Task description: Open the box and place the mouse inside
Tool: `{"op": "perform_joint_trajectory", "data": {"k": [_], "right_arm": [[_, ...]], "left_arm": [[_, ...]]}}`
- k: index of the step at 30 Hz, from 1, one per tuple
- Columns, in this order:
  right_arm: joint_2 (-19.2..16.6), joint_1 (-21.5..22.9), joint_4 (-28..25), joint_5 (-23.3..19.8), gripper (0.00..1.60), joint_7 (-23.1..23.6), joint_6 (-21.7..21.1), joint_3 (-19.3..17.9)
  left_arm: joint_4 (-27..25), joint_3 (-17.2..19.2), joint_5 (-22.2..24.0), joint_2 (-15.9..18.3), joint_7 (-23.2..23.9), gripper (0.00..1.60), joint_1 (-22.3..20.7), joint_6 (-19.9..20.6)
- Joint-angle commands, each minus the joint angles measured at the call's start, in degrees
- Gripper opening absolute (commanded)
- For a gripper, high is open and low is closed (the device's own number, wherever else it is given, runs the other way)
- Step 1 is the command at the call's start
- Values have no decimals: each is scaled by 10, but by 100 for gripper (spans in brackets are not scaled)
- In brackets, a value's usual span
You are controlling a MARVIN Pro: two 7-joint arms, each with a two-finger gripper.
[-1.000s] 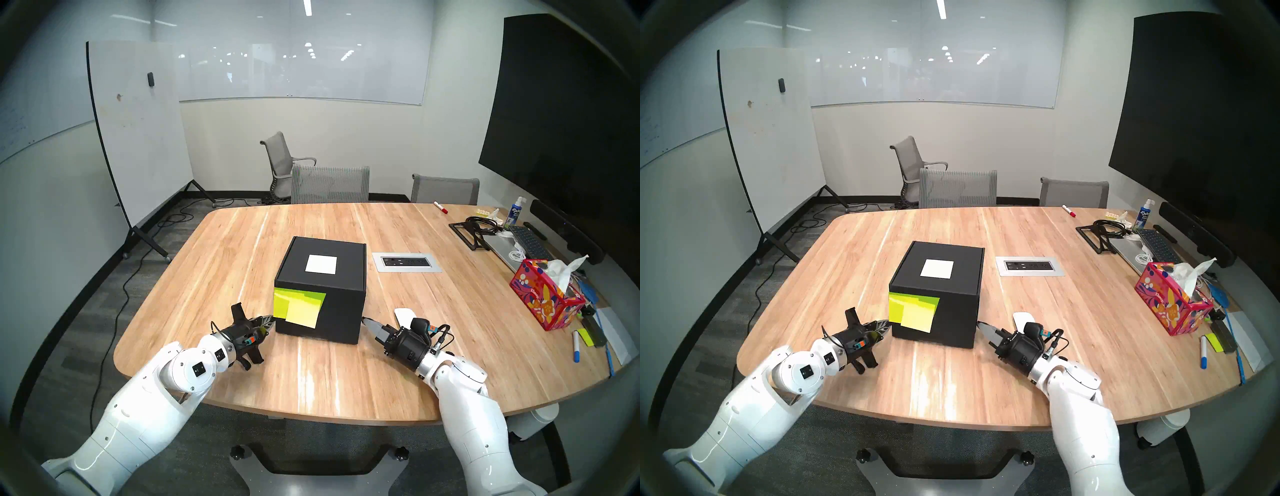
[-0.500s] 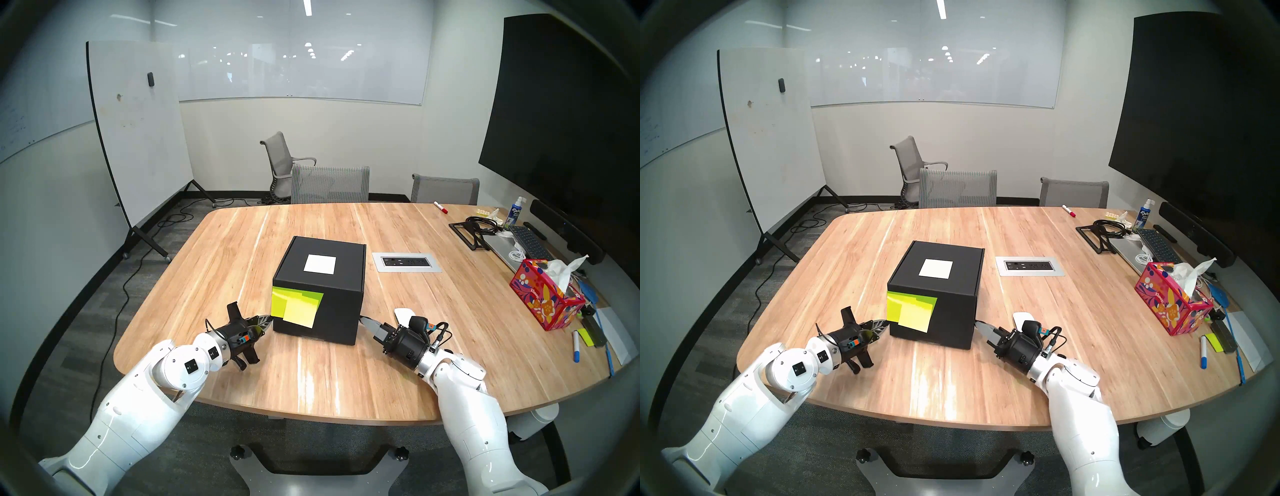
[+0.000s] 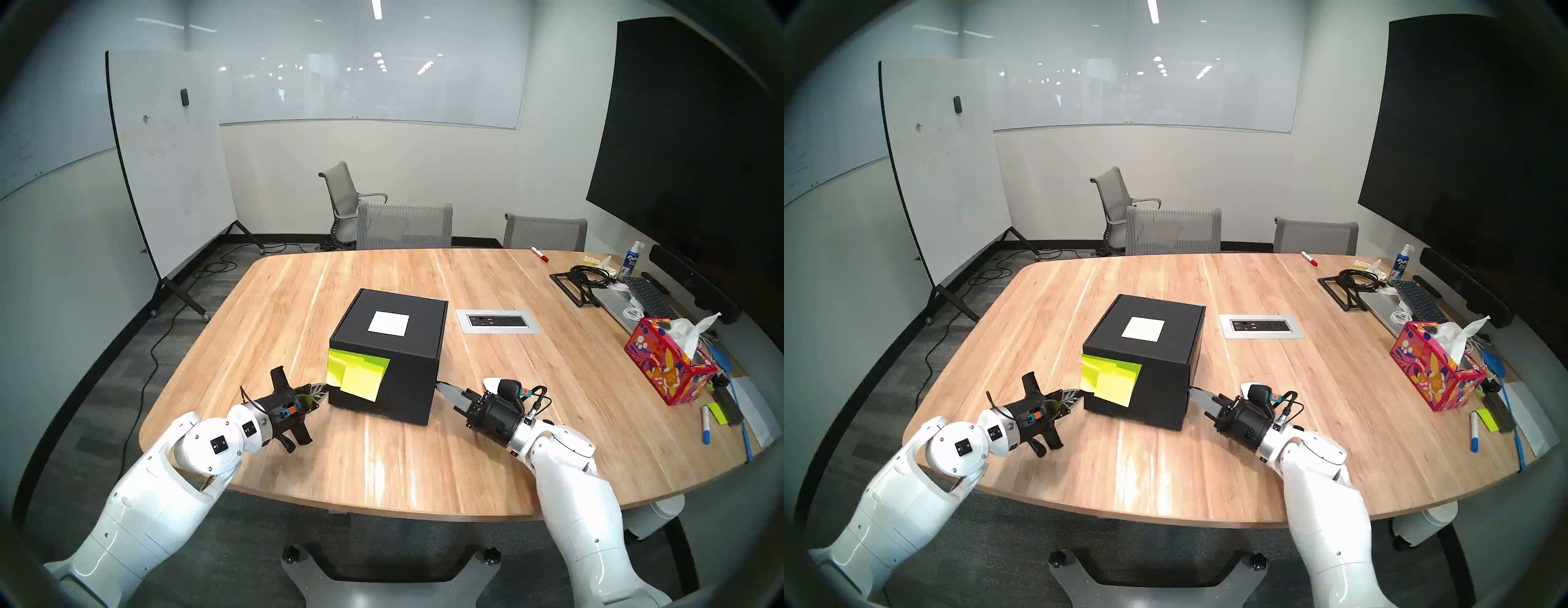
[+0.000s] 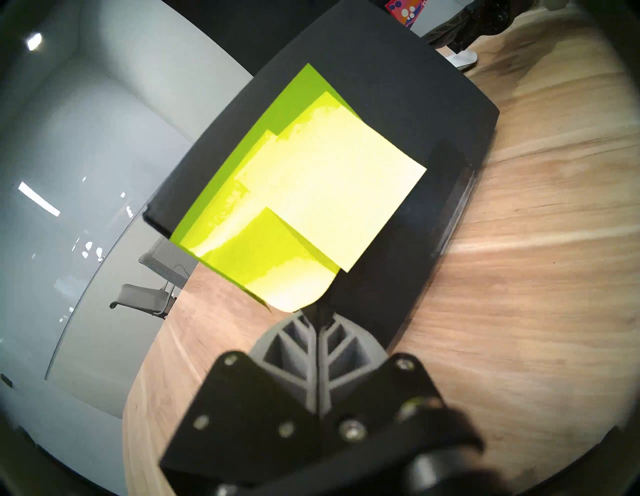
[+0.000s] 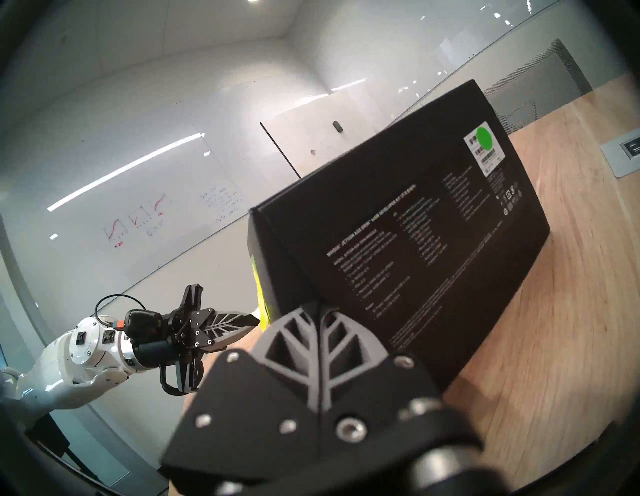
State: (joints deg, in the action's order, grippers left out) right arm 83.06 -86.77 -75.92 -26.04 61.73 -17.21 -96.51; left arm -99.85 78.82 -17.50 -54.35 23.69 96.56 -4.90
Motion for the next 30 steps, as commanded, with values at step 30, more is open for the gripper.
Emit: {"op": "perform_joint_trajectory", "data": {"k": [30], "right_arm": [[28,-65,-114,18,0,-96,-18,-11]], "left_arm": [[-11,48,33,17,20,0,2,-4]]}}
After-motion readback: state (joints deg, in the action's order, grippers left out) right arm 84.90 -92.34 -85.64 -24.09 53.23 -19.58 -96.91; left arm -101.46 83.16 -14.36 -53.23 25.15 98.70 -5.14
